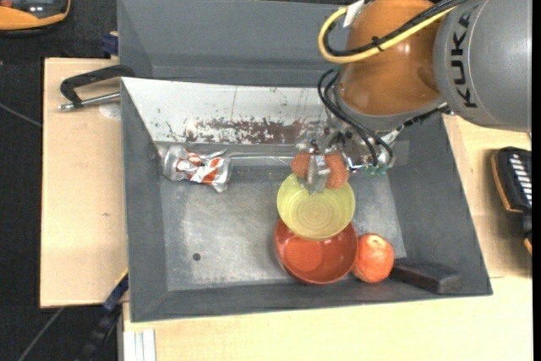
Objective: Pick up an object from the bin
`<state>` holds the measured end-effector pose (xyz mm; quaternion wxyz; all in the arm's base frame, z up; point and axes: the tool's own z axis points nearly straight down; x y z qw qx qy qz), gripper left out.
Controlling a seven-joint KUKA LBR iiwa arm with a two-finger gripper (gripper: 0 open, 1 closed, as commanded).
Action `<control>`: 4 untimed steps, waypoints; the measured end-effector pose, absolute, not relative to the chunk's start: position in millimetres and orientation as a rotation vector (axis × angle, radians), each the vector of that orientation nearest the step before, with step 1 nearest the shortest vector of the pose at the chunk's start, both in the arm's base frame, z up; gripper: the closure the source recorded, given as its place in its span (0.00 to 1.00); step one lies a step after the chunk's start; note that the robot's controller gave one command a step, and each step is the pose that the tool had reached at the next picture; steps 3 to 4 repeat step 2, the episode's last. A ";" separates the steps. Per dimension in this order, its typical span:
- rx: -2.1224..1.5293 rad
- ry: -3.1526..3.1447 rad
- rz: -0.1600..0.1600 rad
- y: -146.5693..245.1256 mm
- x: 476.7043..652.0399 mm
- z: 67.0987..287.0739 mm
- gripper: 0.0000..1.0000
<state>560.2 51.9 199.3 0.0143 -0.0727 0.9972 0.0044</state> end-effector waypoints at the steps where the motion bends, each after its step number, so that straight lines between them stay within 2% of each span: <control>1: -0.206 3.088 0.018 89.6 588.6 374.5 1.00; 2: -0.532 3.049 0.011 78.0 598.0 297.6 1.00; 4: -0.532 3.049 0.011 78.0 598.0 297.6 1.00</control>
Offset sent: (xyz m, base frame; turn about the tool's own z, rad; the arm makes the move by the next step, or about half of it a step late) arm 0.0259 0.0361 0.1683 0.0148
